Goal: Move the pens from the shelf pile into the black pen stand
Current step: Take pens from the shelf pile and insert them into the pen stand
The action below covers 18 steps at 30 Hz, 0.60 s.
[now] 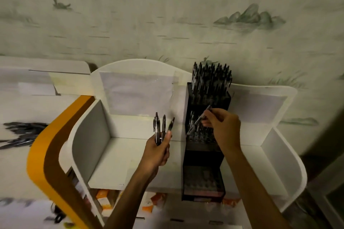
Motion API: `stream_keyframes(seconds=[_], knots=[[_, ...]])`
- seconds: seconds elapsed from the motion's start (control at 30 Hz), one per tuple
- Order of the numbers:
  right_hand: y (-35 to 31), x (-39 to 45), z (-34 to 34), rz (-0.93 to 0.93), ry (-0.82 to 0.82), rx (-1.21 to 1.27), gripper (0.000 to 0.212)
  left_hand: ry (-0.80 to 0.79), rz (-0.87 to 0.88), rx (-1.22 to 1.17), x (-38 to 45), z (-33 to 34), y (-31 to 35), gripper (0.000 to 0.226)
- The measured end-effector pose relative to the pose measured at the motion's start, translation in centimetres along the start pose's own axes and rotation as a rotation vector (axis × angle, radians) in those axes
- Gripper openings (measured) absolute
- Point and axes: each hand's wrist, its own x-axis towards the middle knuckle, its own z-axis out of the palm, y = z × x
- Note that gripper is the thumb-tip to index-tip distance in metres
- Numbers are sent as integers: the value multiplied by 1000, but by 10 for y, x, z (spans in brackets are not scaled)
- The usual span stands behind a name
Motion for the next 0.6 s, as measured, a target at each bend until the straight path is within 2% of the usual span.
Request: stream_keyframes(seconds=[0.13,0.27,0.6], knots=[[4,7,1,-184,-7,-228,16,-16,-3,16,-1,-3,-1,30],[7,10,7,-269,-30,-311,13,-3,-2,21,-1,-3,1,20],[11,7,18,-249,-93,-392,12,20,38,8,-6,-7,6,27]])
